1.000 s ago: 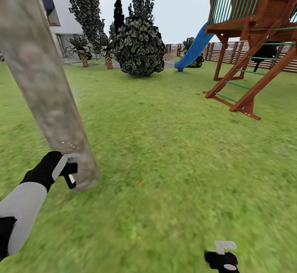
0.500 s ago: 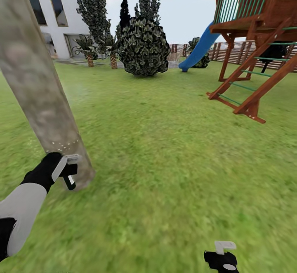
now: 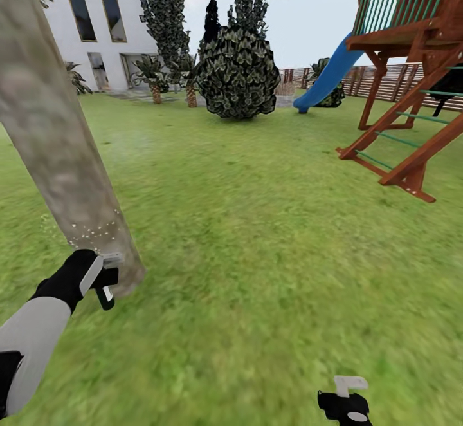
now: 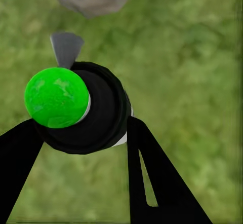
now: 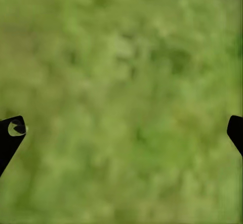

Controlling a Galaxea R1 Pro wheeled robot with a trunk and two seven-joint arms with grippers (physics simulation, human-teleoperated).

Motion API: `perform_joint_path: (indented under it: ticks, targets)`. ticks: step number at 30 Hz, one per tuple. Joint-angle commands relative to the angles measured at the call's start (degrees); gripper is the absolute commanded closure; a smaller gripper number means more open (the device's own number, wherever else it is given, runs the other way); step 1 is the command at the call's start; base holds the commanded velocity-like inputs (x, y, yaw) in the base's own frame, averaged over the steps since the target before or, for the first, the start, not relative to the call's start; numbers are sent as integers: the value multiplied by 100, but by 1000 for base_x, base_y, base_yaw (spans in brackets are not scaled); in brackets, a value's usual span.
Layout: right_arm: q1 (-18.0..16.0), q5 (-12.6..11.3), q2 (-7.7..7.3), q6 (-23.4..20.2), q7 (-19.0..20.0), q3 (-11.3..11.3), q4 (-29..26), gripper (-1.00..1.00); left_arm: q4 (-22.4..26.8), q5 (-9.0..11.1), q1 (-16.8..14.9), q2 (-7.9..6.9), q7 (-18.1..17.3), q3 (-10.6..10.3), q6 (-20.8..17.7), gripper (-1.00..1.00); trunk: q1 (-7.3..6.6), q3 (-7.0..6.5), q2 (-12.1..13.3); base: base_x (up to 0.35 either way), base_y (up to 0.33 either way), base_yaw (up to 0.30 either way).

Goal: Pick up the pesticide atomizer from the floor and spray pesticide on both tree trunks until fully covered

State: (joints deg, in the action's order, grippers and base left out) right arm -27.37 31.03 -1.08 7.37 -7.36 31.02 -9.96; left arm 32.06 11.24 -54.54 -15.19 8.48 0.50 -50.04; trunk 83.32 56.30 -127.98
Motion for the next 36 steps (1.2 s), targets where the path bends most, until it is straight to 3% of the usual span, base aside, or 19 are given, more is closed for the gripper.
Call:
perform_joint_path:
  ticks: [1, 5, 19, 22, 30, 36]
  targets:
    - [-6, 52, 1, 28, -12, 44, 12, -100, 15, 61, 57, -4, 48, 10, -19, 100, 1, 5, -2, 174, -247, 128]
    - [-6, 52, 7, 28, -12, 44, 12, -100, 25, 61, 202, -32, 48, 27, -9, 100, 1, 5, -2, 178, -243, 238]
    - [-5, 52, 11, 28, -12, 43, 12, -100, 54, 54, 215, -46, 83, 0, 3, 100, 1, 5, -2, 188, -236, 276]
    - [-6, 52, 11, 28, -12, 40, 12, -100, 48, -34, 215, -49, 83, -2, 10, 100, 1, 5, -2, 224, -210, 277]
    - [-6, 52, 10, 28, -11, 43, 12, -100, 14, -95, 217, 43, 81, 16, 12, 100, 1, 5, -2, 229, -206, 277]
    - [-6, 52, 4, 28, -12, 44, 12, -100, 19, -87, 410, 120, 75, -14, 12, 100, 1, 5, -2, 229, -206, 180]
